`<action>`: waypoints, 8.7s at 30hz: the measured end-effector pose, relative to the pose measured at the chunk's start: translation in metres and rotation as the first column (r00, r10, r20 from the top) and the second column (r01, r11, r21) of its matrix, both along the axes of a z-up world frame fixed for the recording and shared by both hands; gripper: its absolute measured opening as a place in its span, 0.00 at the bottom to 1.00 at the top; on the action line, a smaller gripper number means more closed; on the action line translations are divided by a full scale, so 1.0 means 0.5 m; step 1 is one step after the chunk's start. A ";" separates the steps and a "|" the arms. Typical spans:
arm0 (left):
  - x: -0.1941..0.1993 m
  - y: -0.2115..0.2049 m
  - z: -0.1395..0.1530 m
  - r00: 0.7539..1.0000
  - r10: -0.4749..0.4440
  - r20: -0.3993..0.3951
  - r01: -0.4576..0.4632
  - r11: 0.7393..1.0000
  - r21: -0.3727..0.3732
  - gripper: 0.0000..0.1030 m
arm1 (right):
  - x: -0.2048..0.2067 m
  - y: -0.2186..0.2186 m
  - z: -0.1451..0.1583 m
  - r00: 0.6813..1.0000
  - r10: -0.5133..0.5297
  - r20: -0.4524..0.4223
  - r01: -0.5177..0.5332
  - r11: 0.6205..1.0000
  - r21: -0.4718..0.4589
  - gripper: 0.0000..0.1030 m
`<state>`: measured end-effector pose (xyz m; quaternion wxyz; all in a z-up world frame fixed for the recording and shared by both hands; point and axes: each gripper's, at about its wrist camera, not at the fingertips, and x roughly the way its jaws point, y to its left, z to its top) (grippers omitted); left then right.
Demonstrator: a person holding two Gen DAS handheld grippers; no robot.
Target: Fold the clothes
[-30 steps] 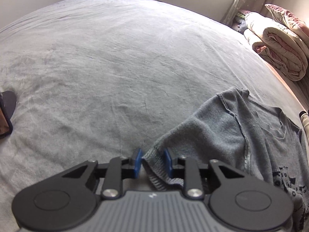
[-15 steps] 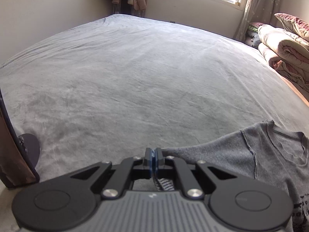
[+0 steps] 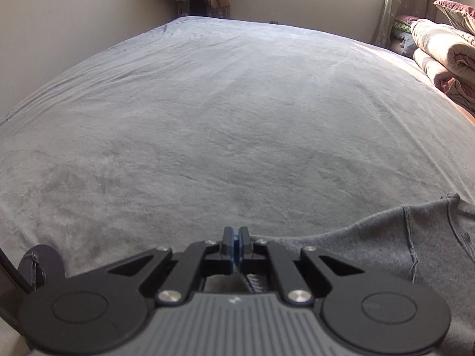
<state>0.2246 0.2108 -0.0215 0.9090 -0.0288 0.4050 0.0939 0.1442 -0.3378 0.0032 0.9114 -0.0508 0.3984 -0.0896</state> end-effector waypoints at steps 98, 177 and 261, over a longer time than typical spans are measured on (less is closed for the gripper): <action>0.176 -0.307 -0.035 0.901 -0.339 0.270 0.383 0.915 -0.127 0.04 | 0.233 0.190 0.013 0.970 0.187 0.155 -0.185 0.982 -0.022 0.05; -0.195 -0.047 -0.024 0.979 0.200 -0.034 -0.200 0.926 -0.321 0.08 | -0.095 -0.037 0.001 0.986 -0.165 0.039 0.148 0.950 0.276 0.15; -0.692 -0.075 -0.135 0.958 -0.233 -0.164 -0.037 0.471 -0.881 0.04 | -0.672 0.177 0.048 0.989 0.108 -0.105 -0.102 0.993 0.057 0.05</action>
